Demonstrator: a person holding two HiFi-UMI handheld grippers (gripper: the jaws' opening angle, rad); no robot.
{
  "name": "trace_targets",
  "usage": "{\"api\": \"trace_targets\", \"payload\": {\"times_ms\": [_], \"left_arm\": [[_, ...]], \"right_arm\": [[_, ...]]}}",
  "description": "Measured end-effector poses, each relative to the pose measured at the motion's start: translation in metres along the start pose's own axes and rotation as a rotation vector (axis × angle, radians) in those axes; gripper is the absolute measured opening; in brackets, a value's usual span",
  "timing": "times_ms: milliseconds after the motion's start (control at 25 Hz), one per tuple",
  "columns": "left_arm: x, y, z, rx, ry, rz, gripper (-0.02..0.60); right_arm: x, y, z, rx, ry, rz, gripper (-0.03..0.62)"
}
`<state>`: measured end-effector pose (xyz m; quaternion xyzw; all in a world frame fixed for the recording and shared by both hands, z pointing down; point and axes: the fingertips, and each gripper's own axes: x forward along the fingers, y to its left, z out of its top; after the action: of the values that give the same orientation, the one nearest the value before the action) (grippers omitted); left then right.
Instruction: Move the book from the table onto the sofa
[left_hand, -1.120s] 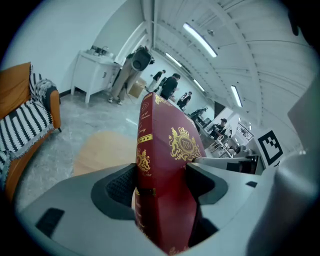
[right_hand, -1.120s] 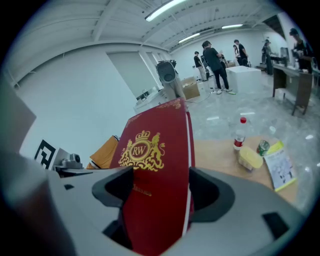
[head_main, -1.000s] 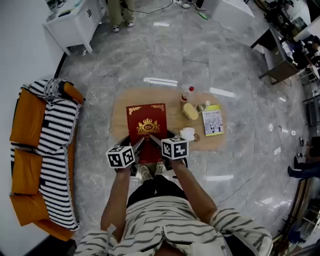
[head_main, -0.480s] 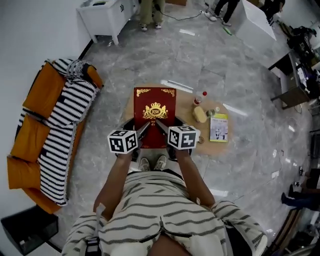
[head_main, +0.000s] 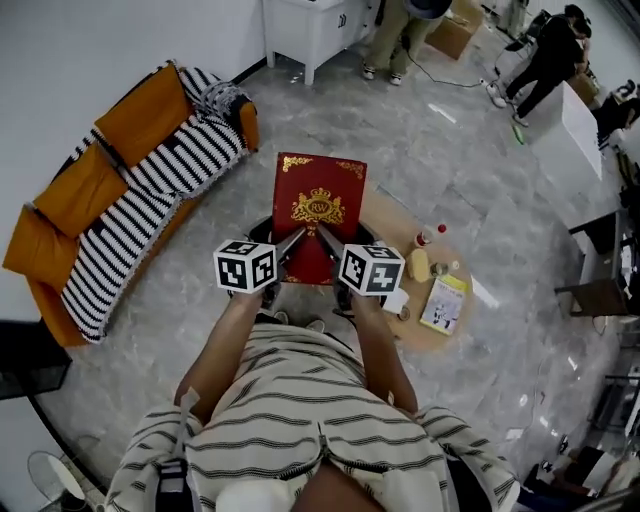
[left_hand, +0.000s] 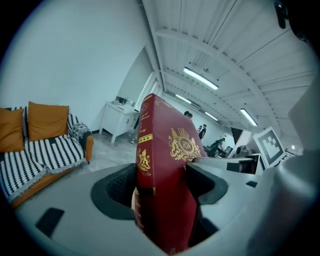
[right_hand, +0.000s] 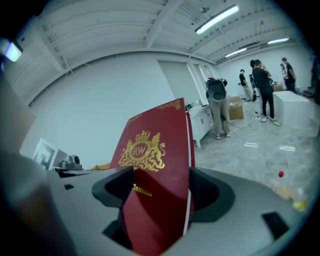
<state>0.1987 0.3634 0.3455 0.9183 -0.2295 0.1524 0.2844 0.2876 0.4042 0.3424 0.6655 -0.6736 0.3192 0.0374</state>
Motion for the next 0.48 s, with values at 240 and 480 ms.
{"api": "trace_targets", "payload": {"times_ms": [240, 480], "left_arm": [[-0.047, 0.02, 0.003, -0.047, -0.09, 0.138, 0.311], [-0.086, 0.057, 0.008, -0.086, -0.142, 0.254, 0.311]], "right_arm": [[0.013, 0.047, 0.001, -0.081, 0.036, 0.141, 0.35], [0.045, 0.094, -0.003, -0.123, 0.086, 0.253, 0.35]]}}
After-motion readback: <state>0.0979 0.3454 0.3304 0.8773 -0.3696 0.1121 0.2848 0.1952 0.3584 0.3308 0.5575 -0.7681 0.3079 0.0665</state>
